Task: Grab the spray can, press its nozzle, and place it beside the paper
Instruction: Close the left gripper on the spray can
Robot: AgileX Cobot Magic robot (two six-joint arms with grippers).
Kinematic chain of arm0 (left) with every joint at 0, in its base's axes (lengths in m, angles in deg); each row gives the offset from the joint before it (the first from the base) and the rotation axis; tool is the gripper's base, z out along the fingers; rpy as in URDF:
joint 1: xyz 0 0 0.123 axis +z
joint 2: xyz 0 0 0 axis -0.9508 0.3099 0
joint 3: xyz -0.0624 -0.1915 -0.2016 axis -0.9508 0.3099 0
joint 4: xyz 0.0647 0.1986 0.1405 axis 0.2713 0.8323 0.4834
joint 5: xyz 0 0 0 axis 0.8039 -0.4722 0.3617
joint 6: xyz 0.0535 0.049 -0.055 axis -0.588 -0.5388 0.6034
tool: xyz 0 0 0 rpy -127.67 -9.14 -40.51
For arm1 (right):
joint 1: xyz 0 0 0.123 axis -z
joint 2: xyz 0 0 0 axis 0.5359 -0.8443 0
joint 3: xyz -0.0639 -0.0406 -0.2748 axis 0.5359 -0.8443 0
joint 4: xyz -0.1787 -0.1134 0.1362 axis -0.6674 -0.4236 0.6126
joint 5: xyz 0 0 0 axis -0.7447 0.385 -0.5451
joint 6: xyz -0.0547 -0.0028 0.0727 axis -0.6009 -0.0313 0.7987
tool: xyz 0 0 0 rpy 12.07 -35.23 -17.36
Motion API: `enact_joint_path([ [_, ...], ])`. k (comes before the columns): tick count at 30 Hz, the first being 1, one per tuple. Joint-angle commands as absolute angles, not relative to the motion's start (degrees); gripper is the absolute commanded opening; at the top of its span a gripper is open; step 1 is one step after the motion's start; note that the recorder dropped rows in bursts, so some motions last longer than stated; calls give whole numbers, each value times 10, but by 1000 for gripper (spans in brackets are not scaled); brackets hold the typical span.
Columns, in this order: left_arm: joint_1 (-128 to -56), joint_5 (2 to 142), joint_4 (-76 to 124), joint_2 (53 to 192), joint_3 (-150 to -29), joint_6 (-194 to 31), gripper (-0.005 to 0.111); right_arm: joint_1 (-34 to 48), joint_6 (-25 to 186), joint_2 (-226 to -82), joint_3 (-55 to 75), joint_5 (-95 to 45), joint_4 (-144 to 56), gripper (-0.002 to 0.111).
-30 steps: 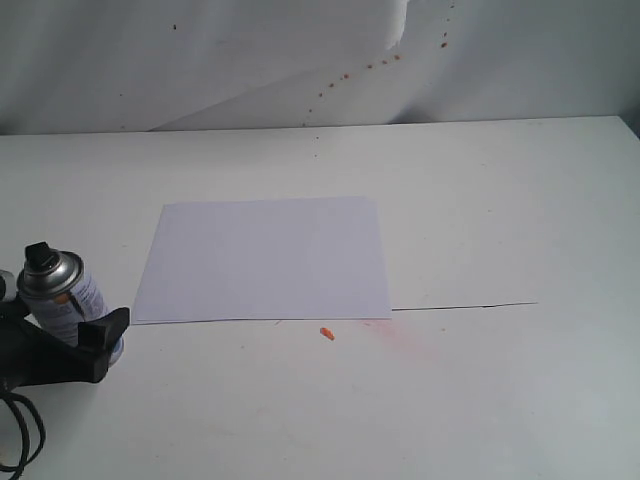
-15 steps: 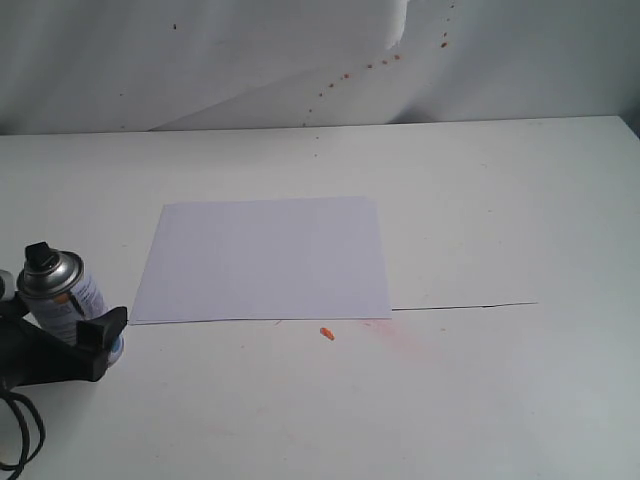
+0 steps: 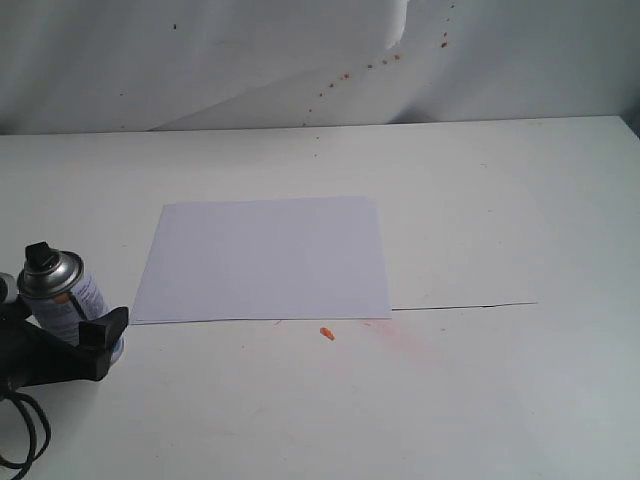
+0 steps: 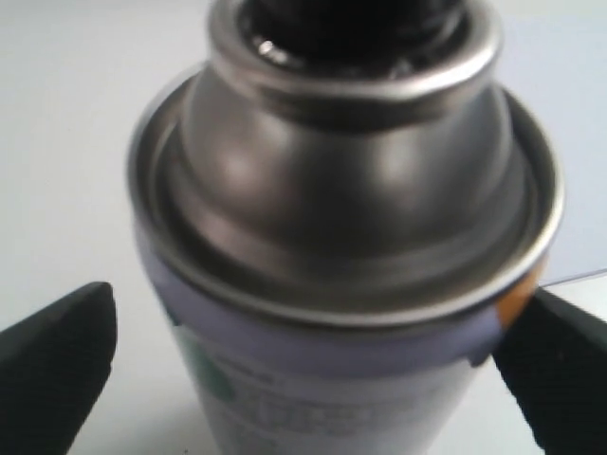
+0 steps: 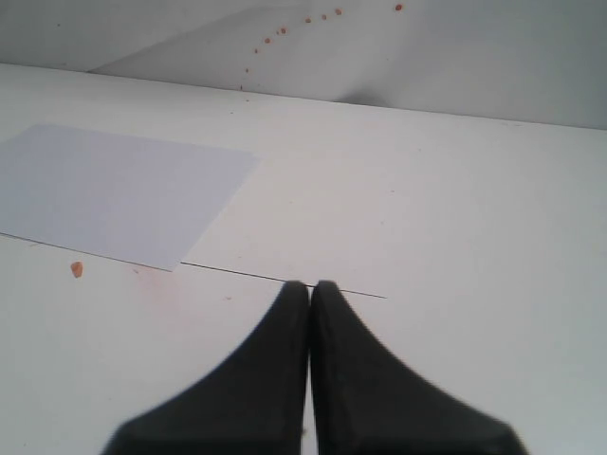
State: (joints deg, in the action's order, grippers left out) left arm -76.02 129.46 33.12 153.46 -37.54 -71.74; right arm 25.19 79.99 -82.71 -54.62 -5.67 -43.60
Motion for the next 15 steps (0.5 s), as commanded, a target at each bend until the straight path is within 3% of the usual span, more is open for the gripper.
enact_joint_path([
  [1, -759, 1307, 324, 1536, -379, -716, 105, 255, 800, -824, -548, -58, -441, 0],
  [15, -759, 1343, 322, 1543, -368, -716, 105, 255, 800, -824, -548, -58, -441, 0],
])
